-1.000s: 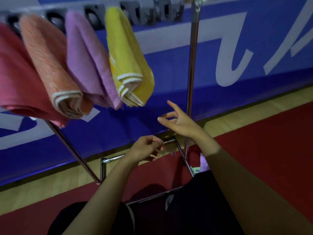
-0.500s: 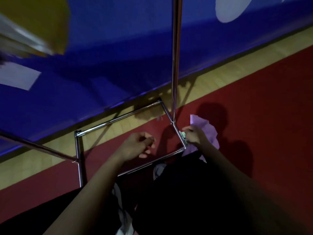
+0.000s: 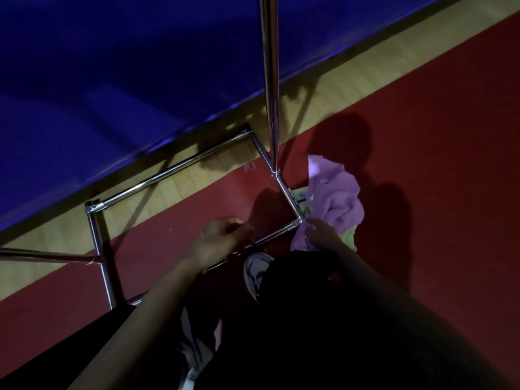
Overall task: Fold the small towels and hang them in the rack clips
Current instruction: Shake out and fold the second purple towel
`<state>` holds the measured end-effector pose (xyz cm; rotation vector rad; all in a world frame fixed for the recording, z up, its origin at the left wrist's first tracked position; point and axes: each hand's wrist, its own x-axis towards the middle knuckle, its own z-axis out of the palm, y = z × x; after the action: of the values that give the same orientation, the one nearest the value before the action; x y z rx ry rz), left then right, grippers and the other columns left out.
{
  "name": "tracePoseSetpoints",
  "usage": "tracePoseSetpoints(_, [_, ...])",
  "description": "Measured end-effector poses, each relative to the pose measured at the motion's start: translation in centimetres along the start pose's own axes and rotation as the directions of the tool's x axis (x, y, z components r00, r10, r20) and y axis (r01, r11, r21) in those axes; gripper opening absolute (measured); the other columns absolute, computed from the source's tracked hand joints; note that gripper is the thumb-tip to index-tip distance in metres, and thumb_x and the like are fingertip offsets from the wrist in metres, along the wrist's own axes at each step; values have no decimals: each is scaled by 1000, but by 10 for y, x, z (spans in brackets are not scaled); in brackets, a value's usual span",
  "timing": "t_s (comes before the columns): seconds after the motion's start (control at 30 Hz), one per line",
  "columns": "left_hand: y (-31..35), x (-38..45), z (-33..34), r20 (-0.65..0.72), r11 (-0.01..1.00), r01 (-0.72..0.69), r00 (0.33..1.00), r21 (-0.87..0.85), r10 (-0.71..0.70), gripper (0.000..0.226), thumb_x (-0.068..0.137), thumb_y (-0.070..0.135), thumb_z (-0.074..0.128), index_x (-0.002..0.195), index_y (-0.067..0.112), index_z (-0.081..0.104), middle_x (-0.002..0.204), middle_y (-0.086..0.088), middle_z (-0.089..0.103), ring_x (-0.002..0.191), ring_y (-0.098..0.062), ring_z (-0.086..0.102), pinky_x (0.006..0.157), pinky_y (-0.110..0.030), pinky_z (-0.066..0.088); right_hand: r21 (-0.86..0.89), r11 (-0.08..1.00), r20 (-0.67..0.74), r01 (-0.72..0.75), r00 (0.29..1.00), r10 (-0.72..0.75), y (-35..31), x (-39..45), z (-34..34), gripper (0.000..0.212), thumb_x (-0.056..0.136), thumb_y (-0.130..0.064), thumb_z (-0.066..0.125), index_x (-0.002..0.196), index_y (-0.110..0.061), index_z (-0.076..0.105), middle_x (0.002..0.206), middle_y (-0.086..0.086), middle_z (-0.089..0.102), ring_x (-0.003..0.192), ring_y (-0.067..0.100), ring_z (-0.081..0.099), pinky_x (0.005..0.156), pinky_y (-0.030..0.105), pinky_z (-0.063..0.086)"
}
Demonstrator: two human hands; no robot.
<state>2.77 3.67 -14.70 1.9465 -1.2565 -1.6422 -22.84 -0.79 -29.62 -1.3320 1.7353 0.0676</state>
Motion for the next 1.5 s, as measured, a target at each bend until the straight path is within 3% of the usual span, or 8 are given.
tracePoseSetpoints(0.17, [9,-6,-1,35,998,-9,999,-63,12,26,108,25,56,96,11,73,63,10,61,51,-5,51,54,-28,37,-150,987,-2,57,998,-58,-1,11,10,33,92,-15,66,124,-9,63,99,15,63,105,34,66,79,29,52])
tracePoseSetpoints(0.27, [12,-8,-6,28,990,23,999,-136,-19,21,107,22,57,100,10,72,78,0,67,55,-7,54,48,-24,39,-61,966,-16,251,967,-253,17,44,28,45,35,-14,102,68,-8,72,58,13,59,49,32,63,41,26,49])
tracePoseSetpoints(0.4, [23,-18,-14,40,990,51,998,-130,-47,20,108,25,55,103,15,72,90,-2,73,63,-7,64,56,-22,56,233,972,-109,17,994,8,-21,2,1,12,92,-17,61,84,-13,70,86,14,67,83,22,61,75,37,52])
tracePoseSetpoints(0.7, [94,-90,-46,-34,990,-106,994,-93,103,7,105,22,60,112,19,62,104,-9,75,69,-9,67,59,-23,57,472,817,-102,330,942,-321,-139,-135,-131,18,87,-4,64,96,11,67,91,35,65,68,23,62,58,31,47])
tracePoseSetpoints(1.0, [99,-188,-73,11,786,-526,833,326,553,105,84,48,83,163,33,14,149,25,48,127,14,52,103,-13,47,756,384,13,530,574,-818,-288,-314,-176,11,92,-4,62,91,-14,59,73,1,56,66,10,53,63,21,43])
tracePoseSetpoints(1.17, [97,-200,-89,-76,751,-525,798,399,598,22,103,31,63,124,25,65,111,18,69,102,7,62,95,-25,53,863,260,-56,434,592,-804,-320,-340,-147,17,104,-2,46,105,-11,60,65,-2,55,49,3,47,49,14,38])
tracePoseSetpoints(1.33, [98,-216,-115,-220,860,-470,876,-199,429,18,106,12,56,101,16,73,94,2,75,89,-13,65,83,-33,53,811,336,-162,479,735,-658,-329,-312,-108,18,108,-10,42,120,-13,56,82,2,65,59,11,55,55,20,49])
tracePoseSetpoints(1.5, [99,-242,-157,-209,349,-381,873,-856,441,25,102,2,45,93,20,59,85,4,56,81,-6,58,71,-20,53,374,789,-20,488,854,-519,-339,-286,-81,86,78,-93,27,125,-28,60,115,-3,62,92,12,62,103,46,52])
